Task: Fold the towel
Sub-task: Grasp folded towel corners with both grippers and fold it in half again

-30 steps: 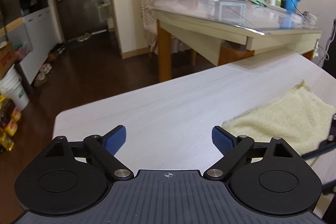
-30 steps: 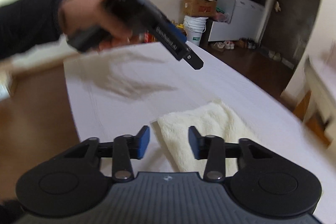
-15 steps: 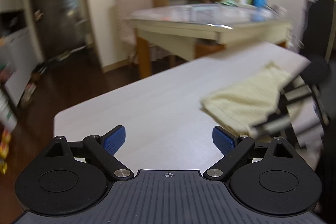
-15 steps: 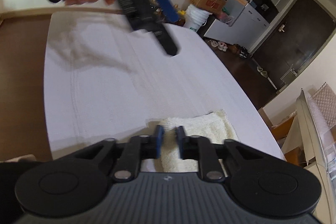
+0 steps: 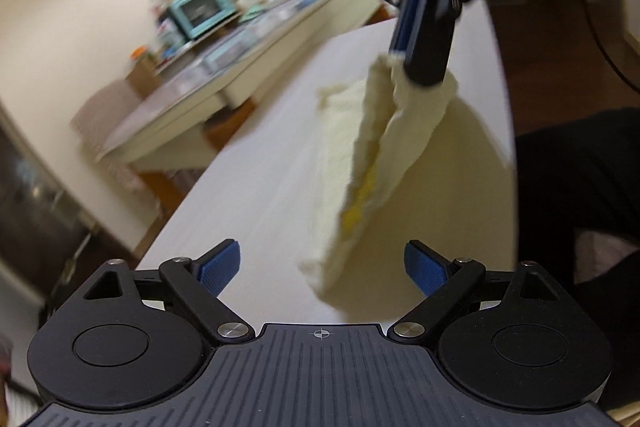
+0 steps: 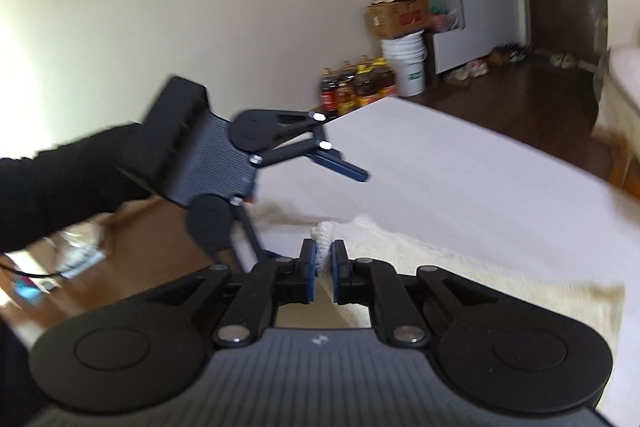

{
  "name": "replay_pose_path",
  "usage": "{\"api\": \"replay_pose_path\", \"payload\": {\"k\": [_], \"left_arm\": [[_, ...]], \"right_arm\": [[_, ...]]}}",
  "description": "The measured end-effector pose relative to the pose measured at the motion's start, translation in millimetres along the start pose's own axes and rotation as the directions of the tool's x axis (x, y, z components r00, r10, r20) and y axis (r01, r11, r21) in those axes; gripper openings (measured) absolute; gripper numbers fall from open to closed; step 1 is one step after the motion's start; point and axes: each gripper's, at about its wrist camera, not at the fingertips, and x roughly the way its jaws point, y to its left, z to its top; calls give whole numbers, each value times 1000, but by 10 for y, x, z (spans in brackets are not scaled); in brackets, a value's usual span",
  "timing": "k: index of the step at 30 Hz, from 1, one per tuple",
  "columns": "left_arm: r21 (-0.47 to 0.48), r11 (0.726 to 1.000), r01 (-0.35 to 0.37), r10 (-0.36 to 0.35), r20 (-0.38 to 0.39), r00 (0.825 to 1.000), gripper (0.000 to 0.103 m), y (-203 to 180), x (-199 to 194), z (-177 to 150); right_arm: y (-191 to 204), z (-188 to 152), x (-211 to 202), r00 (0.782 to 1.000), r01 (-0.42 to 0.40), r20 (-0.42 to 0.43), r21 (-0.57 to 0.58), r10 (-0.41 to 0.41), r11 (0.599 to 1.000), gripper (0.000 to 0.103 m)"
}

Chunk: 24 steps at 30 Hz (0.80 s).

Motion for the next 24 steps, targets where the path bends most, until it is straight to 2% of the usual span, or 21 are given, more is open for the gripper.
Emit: {"api": "replay_pose_path", "payload": {"k": [1, 3, 6, 8, 14, 16, 20, 24], "left_arm": [[13, 1000, 24, -24, -4, 1000, 74, -42, 12, 17], [40, 996, 79, -78, -18, 997, 44, -122, 20, 56], [75, 986, 149, -146, -42, 988, 23, -207, -2, 119], [91, 980, 178, -173, -59, 983, 16, -229, -28, 177], [120, 949, 292, -275, -137, 952, 13, -247, -171, 404], [128, 937, 325, -305, -153, 940, 13, -195, -170, 548], [135, 933, 334, -312, -163, 936, 13, -3, 28, 822], [123, 940, 317, -293, -177, 939, 13, 237, 421, 1085]], "right_arm": [[-30, -43, -68, 1000, -20, -6, 19, 20, 1000, 9], [-70, -107, -150, 999, -34, -13, 24, 35, 999, 9], [-126, -228, -220, 999, -45, -29, 36, 46, 998, 9], [-148, -303, -241, 998, -53, -29, 43, 55, 998, 9], [-189, -568, -349, 994, -109, 24, 89, 107, 990, 9], [-259, -644, -454, 991, -125, 72, 130, 116, 984, 9], [-502, -762, -705, 978, -126, 189, 226, 84, 966, 9], [-952, -878, -874, 957, -92, 289, 361, -18, 928, 9]]}}
